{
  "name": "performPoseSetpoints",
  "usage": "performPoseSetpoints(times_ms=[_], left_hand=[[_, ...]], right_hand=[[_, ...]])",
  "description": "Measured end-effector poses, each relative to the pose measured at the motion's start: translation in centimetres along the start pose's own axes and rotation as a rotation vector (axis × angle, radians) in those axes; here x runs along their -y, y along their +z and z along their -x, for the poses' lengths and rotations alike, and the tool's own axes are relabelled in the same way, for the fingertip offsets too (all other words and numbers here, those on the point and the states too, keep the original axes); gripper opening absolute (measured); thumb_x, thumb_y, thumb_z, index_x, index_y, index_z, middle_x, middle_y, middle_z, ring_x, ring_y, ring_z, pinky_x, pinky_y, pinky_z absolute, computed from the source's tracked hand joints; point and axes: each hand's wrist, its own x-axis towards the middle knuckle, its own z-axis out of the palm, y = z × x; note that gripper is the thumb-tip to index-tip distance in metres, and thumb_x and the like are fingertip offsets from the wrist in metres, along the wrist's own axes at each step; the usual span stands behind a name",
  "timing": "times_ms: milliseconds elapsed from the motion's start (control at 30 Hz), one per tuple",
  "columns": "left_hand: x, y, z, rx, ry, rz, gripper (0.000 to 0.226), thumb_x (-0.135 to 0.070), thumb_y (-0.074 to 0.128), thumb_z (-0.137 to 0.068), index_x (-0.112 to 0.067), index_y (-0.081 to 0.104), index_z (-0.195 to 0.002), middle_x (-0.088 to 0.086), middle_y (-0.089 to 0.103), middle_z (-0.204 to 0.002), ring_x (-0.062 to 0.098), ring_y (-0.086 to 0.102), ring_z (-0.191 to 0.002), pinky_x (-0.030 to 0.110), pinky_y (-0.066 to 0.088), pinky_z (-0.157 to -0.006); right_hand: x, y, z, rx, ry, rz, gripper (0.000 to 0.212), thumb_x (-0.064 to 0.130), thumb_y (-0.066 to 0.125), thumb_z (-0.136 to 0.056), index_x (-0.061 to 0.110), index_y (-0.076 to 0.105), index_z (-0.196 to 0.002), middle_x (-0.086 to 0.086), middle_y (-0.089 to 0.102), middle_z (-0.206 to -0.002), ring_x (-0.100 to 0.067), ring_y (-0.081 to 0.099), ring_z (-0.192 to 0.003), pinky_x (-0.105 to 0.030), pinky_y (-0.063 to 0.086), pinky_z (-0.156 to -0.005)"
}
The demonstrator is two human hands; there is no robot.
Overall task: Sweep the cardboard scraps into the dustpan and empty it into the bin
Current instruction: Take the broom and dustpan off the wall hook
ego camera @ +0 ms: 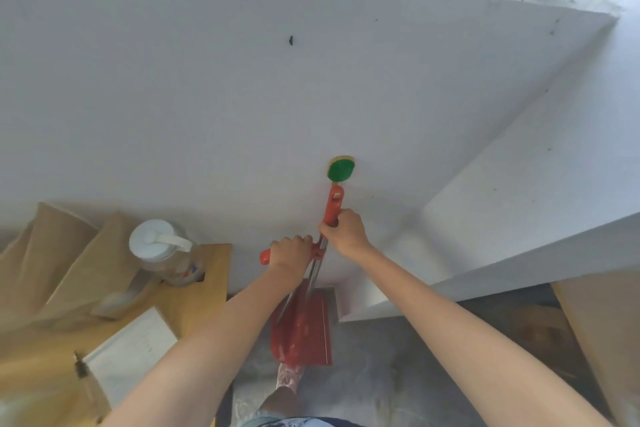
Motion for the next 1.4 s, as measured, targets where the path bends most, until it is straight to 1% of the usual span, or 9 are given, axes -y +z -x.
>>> performPoseSetpoints(times_ms=[367,533,633,700,767,867,1100,1233,1400], left_hand=[[-0.5,-0.3,3.6,-0.062,-0.006,-0.057,0.035,-0.007,0.045,-0.094,-0.013,0.043,-0.128,0.01,0.057,-0.123,0.031,0.056,-0.114,0.038,0.044,-0.088],[-1.2,-0.1,6.8,-0.085,-0.003,-0.035,0.039,-0.008,0.047,-0.092,-0.013,0.04,-0.129,0.01,0.058,-0.122,0.031,0.056,-0.113,0.037,0.044,-0.085],[-2.1,0.6,9.4,-0.185,0.037,-0.005,0.033,-0.02,0.048,-0.093,-0.012,0.042,-0.124,0.008,0.062,-0.115,0.03,0.061,-0.106,0.032,0.039,-0.072],[-2.4,1.1,11.5,-0.268,0.069,0.004,0.035,-0.035,0.05,-0.093,-0.011,0.046,-0.12,0.007,0.066,-0.109,0.029,0.064,-0.1,0.03,0.037,-0.066],[-2.5,2.0,13.6,-0.352,0.086,-0.006,0.042,-0.048,0.049,-0.092,-0.012,0.05,-0.112,0.007,0.069,-0.101,0.031,0.067,-0.092,0.031,0.037,-0.062],[-2.5,3.0,17.1,-0.507,0.137,-0.063,0.047,-0.059,0.045,-0.09,-0.013,0.053,-0.098,0.006,0.071,-0.087,0.031,0.069,-0.078,0.031,0.039,-0.058],[-3.9,3.2,25.9,-0.601,0.171,-0.122,0.05,-0.059,0.045,-0.089,-0.011,0.053,-0.098,0.006,0.07,-0.082,0.032,0.069,-0.075,0.032,0.041,-0.055],[-4.5,4.1,30.3,-0.642,0.226,-0.174,0.051,-0.06,0.047,-0.087,-0.01,0.056,-0.095,0.003,0.069,-0.074,0.03,0.069,-0.065,0.028,0.034,-0.048],[-2.5,7.8,37.5,-0.696,0.277,-0.266,0.051,-0.066,0.068,-0.068,-0.016,0.06,-0.07,-0.003,0.052,-0.041,0.018,0.052,-0.029,0.017,0.018,-0.037]], right_hand=[[0.4,-0.6,3.8,0.006,-0.077,0.002,0.017,0.019,0.058,-0.088,0.008,0.056,-0.075,0.0,0.054,-0.066,-0.011,0.051,-0.057,-0.017,0.033,-0.048],[0.2,-0.8,7.9,-0.053,-0.072,-0.06,0.027,0.015,0.058,-0.085,0.013,0.048,-0.06,0.003,0.05,-0.059,-0.015,0.051,-0.056,-0.018,0.034,-0.047],[0.0,-0.2,11.4,-0.197,-0.035,-0.223,0.029,0.009,0.057,-0.082,0.013,0.044,-0.056,-0.003,0.05,-0.055,-0.02,0.051,-0.054,-0.021,0.039,-0.047],[-0.1,0.1,13.7,-0.257,-0.044,-0.345,0.019,0.008,0.056,-0.081,0.001,0.055,-0.063,-0.016,0.059,-0.062,-0.031,0.057,-0.06,-0.032,0.045,-0.056],[-0.6,0.3,16.0,-0.268,-0.088,-0.39,0.02,0.009,0.056,-0.083,-0.007,0.065,-0.074,-0.018,0.064,-0.066,-0.028,0.06,-0.059,-0.032,0.045,-0.057],[-1.5,-0.2,19.6,-0.187,-0.224,-0.477,0.02,0.007,0.052,-0.087,0.009,0.061,-0.07,0.0,0.057,-0.06,-0.01,0.052,-0.054,-0.022,0.039,-0.055],[-3.6,-1.8,27.5,-0.011,-0.426,-0.547,0.031,-0.007,0.047,-0.084,0.022,0.058,-0.083,-0.003,0.054,-0.065,-0.013,0.056,-0.061,-0.022,0.045,-0.063],[-4.7,-2.5,32.5,0.088,-0.52,-0.511,0.032,-0.009,0.046,-0.081,0.019,0.061,-0.084,-0.005,0.053,-0.062,-0.015,0.052,-0.06,-0.022,0.045,-0.06],[-4.2,0.8,41.3,0.212,-0.549,-0.465,0.021,-0.002,0.041,-0.063,0.005,0.062,-0.064,-0.008,0.048,-0.052,-0.016,0.041,-0.049,-0.019,0.038,-0.049]])
